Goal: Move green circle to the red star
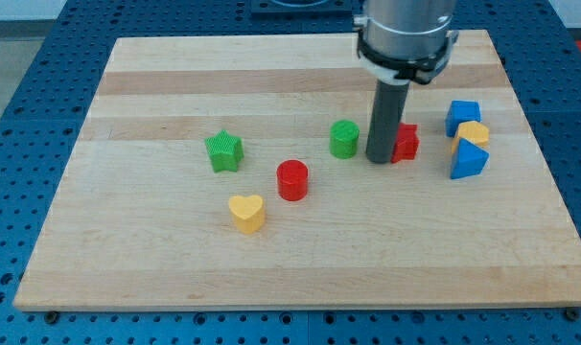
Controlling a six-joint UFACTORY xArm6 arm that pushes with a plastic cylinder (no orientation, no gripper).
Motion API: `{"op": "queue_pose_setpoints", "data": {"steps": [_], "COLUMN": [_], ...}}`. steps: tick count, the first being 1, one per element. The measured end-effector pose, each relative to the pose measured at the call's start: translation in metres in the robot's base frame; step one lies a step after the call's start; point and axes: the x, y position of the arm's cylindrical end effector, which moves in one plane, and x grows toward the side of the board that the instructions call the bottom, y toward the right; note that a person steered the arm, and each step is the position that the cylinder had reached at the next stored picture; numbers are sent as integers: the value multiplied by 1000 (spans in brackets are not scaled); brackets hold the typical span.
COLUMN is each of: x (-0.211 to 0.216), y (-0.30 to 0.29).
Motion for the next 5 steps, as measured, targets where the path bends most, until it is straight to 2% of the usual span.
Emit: {"op": "queue_pose_setpoints", "data": {"steps": [3,5], "x": [-14,43], "y": [51,3]}}
